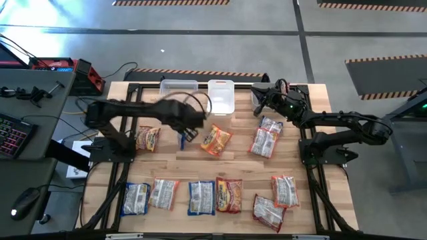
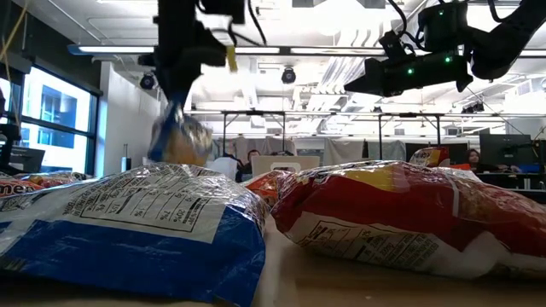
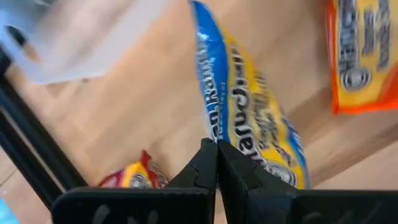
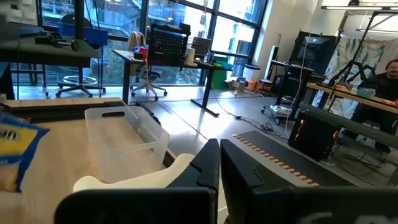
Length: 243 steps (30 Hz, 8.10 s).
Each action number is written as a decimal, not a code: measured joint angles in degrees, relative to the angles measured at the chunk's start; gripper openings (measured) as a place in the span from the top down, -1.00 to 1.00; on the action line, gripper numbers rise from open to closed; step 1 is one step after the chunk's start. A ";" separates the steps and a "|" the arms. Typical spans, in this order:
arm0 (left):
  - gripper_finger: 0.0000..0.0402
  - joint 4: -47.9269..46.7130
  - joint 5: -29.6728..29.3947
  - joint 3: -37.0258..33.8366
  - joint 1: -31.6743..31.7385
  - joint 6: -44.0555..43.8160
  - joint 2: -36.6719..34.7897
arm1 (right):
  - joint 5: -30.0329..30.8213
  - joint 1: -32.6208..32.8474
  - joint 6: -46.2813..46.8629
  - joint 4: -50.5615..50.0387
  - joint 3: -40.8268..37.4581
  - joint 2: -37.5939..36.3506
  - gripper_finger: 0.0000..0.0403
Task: Sort Maruchan noodles
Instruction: Put the blue noodle pack into the white bin
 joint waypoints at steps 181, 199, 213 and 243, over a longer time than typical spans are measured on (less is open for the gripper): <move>0.71 10.17 25.50 7.74 20.15 77.91 20.14 | -10.21 4.21 0.83 -24.80 11.26 6.32 0.59; 1.00 7.09 11.02 7.56 11.17 75.03 8.24 | -10.21 4.20 0.81 -24.79 11.26 6.32 0.59; 1.00 21.81 17.22 -7.58 11.07 51.48 -10.50 | -17.70 9.26 13.97 -19.88 11.28 6.32 0.37; 0.25 63.99 9.98 -33.05 1.50 34.28 -12.48 | -5.75 16.38 5.88 -26.34 11.28 6.36 0.23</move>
